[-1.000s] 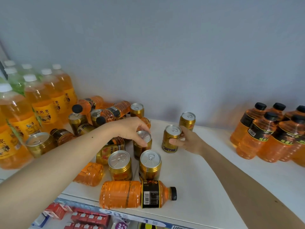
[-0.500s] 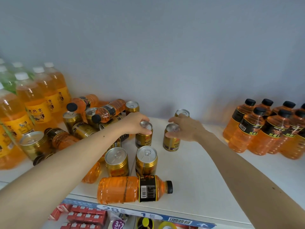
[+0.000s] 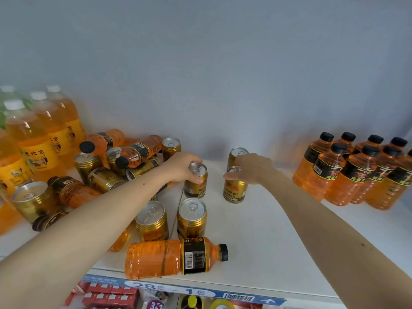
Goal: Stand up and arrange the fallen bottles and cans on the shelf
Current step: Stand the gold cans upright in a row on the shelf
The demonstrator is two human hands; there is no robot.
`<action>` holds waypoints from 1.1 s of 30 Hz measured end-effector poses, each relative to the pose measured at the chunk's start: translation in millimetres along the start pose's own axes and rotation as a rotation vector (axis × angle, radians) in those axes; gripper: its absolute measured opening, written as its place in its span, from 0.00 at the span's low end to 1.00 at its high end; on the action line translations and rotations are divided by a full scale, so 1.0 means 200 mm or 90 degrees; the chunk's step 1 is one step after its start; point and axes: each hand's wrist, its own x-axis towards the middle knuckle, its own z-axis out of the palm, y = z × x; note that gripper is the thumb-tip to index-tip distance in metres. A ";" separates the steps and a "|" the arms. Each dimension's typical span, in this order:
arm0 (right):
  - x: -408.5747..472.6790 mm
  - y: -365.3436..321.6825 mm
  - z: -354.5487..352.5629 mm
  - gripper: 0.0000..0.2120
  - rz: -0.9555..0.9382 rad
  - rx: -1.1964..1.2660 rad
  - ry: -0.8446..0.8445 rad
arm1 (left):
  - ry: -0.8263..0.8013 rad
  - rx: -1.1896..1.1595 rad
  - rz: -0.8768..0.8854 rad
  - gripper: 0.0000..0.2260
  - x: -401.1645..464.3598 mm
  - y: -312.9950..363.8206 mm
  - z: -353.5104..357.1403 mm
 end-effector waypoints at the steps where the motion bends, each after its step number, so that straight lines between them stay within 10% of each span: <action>1: 0.00 0.01 -0.01 0.24 0.002 0.015 -0.025 | 0.004 0.000 0.001 0.31 0.01 0.01 0.01; 33: 0.26 0.47 0.01 0.16 0.116 0.108 -0.074 | -0.008 0.065 -0.030 0.23 0.53 0.19 0.11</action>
